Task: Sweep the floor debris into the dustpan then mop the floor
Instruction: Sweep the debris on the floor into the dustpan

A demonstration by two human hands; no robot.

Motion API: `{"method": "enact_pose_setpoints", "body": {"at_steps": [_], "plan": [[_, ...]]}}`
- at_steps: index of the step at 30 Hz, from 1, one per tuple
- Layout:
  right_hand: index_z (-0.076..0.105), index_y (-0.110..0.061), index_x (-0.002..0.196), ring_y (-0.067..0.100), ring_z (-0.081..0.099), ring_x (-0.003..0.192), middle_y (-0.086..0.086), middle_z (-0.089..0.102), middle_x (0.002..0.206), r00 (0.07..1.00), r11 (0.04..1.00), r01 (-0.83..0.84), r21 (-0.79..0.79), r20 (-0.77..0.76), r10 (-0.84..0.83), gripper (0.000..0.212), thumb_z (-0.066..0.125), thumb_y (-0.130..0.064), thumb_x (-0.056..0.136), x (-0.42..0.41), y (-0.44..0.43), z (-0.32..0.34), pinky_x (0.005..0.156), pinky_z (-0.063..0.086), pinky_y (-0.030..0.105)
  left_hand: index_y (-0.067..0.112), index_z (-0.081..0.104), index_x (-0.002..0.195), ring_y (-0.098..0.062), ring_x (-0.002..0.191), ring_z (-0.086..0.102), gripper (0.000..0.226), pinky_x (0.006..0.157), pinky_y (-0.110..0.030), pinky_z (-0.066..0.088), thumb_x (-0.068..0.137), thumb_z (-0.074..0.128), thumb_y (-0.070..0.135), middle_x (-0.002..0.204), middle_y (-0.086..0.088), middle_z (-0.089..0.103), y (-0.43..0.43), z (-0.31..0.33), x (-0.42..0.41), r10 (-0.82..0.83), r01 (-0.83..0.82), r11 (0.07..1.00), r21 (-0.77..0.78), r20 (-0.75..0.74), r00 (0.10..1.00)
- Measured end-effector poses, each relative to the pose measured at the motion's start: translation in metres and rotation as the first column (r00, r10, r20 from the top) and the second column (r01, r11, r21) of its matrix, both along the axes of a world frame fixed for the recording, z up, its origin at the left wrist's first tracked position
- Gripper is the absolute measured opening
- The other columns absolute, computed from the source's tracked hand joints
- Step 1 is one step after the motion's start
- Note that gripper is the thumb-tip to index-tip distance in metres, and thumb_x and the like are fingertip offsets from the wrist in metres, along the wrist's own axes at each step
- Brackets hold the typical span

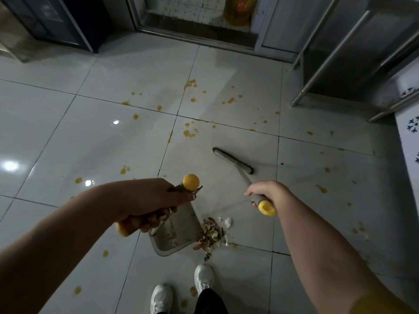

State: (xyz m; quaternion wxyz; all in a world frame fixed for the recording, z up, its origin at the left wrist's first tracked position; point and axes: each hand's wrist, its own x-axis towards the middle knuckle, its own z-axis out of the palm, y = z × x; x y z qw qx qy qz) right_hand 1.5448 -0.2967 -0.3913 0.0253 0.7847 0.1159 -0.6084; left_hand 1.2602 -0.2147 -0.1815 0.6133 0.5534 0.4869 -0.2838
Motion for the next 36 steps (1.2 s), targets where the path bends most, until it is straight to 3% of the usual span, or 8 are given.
{"method": "enact_pose_setpoints", "body": {"at_steps": [10, 16, 21, 24, 26, 29, 33, 36], "plan": [[0.047, -0.009, 0.079, 0.009, 0.049, 0.033, 0.0, 0.054, 0.05, 0.973, 0.967, -0.168, -0.19, -0.191, 0.132, 0.02, 0.053, -0.024, 0.091, -0.013, -0.005, 0.059, 0.038, 0.041, 0.015, 0.011, 0.047, 0.072, -0.01, 0.037, 0.035, 0.044, 0.041, -0.017, 0.037, 0.084, 0.055, 0.053, 0.047, 0.002, 0.039, -0.002, 0.025, -0.014, 0.041, -0.04, 0.999, 0.037, -0.016, 0.999], [0.047, -0.009, 0.077, 0.008, 0.05, 0.029, 0.0, 0.053, 0.042, 0.958, 0.963, -0.22, -0.154, -0.218, 0.184, 0.024, 0.051, -0.027, 0.093, -0.035, 0.027, 0.095, 0.033, 0.039, 0.011, 0.01, 0.047, 0.071, -0.01, 0.036, 0.036, 0.045, 0.04, -0.016, 0.037, 0.085, 0.054, 0.052, 0.045, 0.003, 0.04, -0.008, 0.035, -0.04, 0.086, -0.085, 0.996, 0.04, -0.02, 0.996], [0.05, -0.009, 0.1, 0.009, 0.052, 0.03, 0.007, 0.044, 0.073, 0.963, 0.978, -0.197, 0.067, -0.172, 0.206, 0.011, 0.052, -0.018, 0.095, -0.096, 0.043, 0.084, 0.035, 0.042, 0.014, 0.011, 0.047, 0.071, -0.01, 0.037, 0.037, 0.044, 0.041, -0.017, 0.037, 0.085, 0.054, 0.052, 0.045, 0.003, 0.041, -0.012, 0.029, -0.07, 0.137, -0.137, 0.99, 0.033, -0.011, 0.99], [0.042, -0.01, 0.132, 0.013, 0.056, 0.044, 0.009, 0.049, 0.076, 0.96, 0.962, -0.235, 0.141, -0.123, 0.252, 0.04, 0.052, -0.022, 0.095, -0.134, 0.052, 0.065, 0.046, 0.046, 0.023, 0.011, 0.046, 0.071, -0.009, 0.036, 0.037, 0.044, 0.041, -0.017, 0.037, 0.085, 0.054, 0.052, 0.045, 0.003, 0.041, -0.012, 0.023, -0.088, 0.171, -0.17, 0.985, 0.008, -0.01, 0.985], [0.037, -0.01, 0.139, 0.019, 0.058, 0.062, 0.009, 0.06, 0.082, 0.941, 0.936, -0.324, 0.138, -0.05, 0.334, 0.049, 0.051, -0.027, 0.096, -0.16, 0.056, 0.055, 0.061, 0.048, 0.03, 0.011, 0.046, 0.071, -0.009, 0.036, 0.037, 0.044, 0.04, -0.017, 0.037, 0.085, 0.054, 0.053, 0.045, 0.003, 0.041, -0.011, 0.018, -0.097, 0.185, -0.185, 0.983, -0.002, -0.009, 0.983], [0.033, -0.005, 0.143, 0.024, 0.055, 0.095, 0.015, 0.058, 0.125, 0.875, 0.87, -0.484, 0.093, 0.025, 0.484, 0.054, 0.047, -0.03, 0.097, -0.186, 0.055, 0.041, 0.081, 0.044, 0.036, 0.011, 0.047, 0.071, -0.009, 0.035, 0.037, 0.044, 0.038, -0.018, 0.037, 0.084, 0.054, 0.053, 0.044, 0.003, 0.042, -0.011, 0.011, -0.108, 0.201, -0.201, 0.98, -0.004, -0.011, 0.98], [0.024, -0.007, 0.147, 0.023, 0.061, 0.083, 0.011, 0.063, 0.11, 0.889, 0.889, -0.458, -0.013, -0.01, 0.458, 0.059, 0.047, -0.029, 0.097, -0.188, 0.035, 0.034, 0.069, 0.046, 0.033, 0.011, 0.049, 0.071, -0.008, 0.035, 0.038, 0.044, 0.038, -0.019, 0.038, 0.085, 0.053, 0.053, 0.044, 0.004, 0.043, -0.014, 0.005, -0.116, 0.181, -0.181, 0.983, 0.004, -0.025, 0.983], [0.024, -0.005, 0.148, 0.028, 0.06, 0.105, 0.017, 0.047, 0.138, 0.874, 0.874, -0.485, -0.033, 0.023, 0.486, 0.061, 0.049, -0.029, 0.097, -0.173, 0.011, 0.035, 0.081, 0.046, 0.034, 0.011, 0.048, 0.071, -0.008, 0.035, 0.037, 0.045, 0.039, -0.019, 0.038, 0.085, 0.053, 0.054, 0.044, 0.004, 0.043, -0.016, 0.005, -0.115, 0.146, -0.146, 0.989, 0.007, -0.016, 0.989]]}}
